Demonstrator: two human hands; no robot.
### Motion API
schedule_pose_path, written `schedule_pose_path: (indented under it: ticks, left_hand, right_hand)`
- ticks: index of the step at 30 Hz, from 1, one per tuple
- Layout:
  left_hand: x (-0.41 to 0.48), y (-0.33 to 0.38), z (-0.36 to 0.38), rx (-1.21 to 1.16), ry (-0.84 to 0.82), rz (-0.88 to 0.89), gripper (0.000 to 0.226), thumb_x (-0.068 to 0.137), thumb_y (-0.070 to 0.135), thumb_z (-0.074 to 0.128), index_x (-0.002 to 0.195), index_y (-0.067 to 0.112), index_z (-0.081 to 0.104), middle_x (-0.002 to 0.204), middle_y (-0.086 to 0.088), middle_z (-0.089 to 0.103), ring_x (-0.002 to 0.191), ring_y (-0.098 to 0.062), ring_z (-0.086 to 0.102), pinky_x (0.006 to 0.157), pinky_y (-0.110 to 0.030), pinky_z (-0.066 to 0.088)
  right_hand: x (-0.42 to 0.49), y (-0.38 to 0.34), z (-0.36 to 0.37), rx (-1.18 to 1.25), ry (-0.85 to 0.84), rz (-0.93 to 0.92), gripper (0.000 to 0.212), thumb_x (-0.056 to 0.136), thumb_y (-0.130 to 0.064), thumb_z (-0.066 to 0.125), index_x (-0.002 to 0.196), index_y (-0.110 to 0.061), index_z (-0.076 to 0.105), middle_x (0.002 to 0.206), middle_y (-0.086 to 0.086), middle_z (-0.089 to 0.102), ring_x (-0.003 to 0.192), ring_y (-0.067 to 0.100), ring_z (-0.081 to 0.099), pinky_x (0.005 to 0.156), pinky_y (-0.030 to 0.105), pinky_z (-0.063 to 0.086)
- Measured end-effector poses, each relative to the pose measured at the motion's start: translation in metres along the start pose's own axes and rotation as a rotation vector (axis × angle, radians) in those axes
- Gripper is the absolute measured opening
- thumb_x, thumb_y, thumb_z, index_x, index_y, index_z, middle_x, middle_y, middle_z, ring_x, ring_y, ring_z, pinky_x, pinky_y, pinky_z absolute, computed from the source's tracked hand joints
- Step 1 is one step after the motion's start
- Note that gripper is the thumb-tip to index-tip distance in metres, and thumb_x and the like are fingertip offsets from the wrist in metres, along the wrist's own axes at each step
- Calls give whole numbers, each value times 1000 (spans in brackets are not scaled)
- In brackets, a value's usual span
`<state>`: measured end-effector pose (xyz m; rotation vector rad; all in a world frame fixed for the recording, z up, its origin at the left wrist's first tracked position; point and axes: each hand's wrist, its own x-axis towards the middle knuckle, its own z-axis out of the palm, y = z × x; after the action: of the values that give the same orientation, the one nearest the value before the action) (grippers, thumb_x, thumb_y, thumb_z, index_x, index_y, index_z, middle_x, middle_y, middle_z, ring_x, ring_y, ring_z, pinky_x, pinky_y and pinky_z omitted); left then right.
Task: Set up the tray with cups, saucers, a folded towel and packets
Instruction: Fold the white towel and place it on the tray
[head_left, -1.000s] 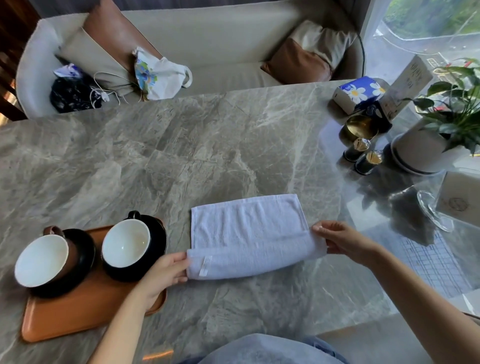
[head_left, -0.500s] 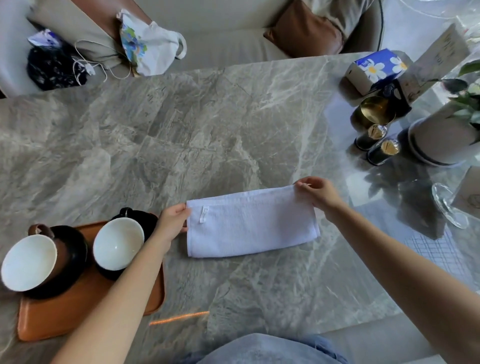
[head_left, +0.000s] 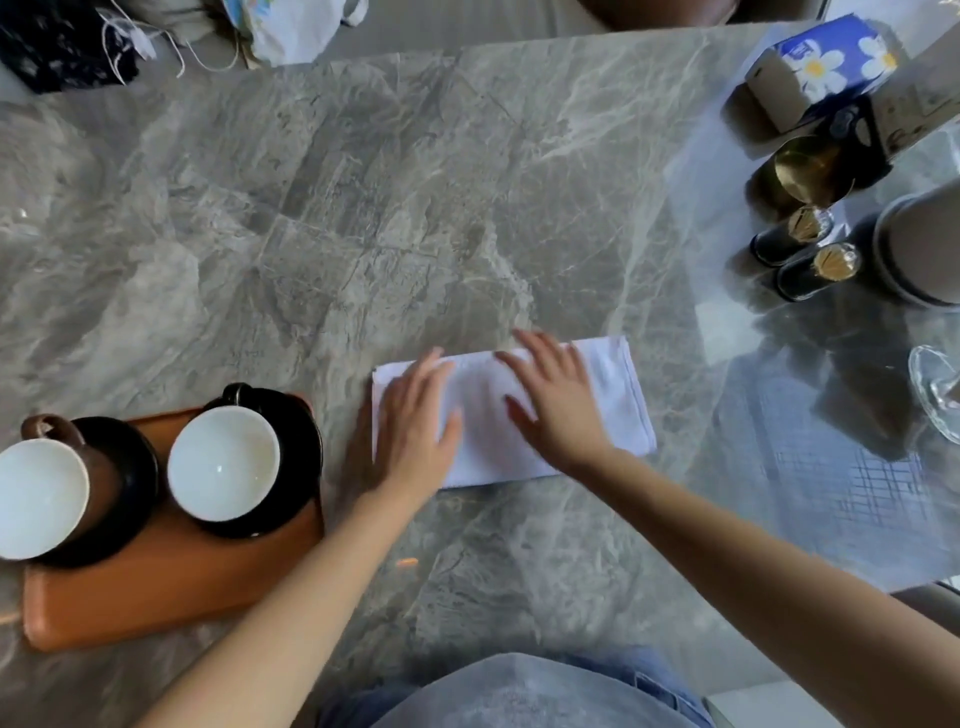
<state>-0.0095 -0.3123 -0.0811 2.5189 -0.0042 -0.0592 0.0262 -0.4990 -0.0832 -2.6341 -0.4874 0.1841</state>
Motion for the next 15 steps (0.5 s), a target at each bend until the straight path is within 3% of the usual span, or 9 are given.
schedule_pose_path:
  ticks: [3, 6, 15]
  left_hand:
    - [-10, 1, 29, 274, -204, 27, 60, 89, 29, 47, 145, 15, 29, 156, -2, 23, 145, -20, 21, 118, -43, 12]
    - [-13, -15, 33, 458, -201, 62, 60, 90, 45, 36, 144, 19, 32, 154, -2, 29, 143, -21, 26, 116, -46, 21]
    - [-16, -52, 24, 490, -145, -20, 64, 89, 50, 31, 148, 28, 19, 158, 0, 19, 145, -19, 15, 116, -50, 16]
  right_hand:
    - [-12, -6, 34, -81, -191, -79, 56, 95, -35, 40, 147, -19, 28, 159, 1, 18, 148, 21, 13, 117, 53, 8]
    - [-15, 14, 35, -144, -191, -137, 57, 96, -44, 35, 149, -24, 27, 159, -1, 19, 147, 15, 12, 117, 48, 5]
    - [-21, 89, 0, -244, -144, -71, 59, 94, -47, 29, 150, -30, 20, 158, -2, 20, 147, 17, 15, 118, 49, 13]
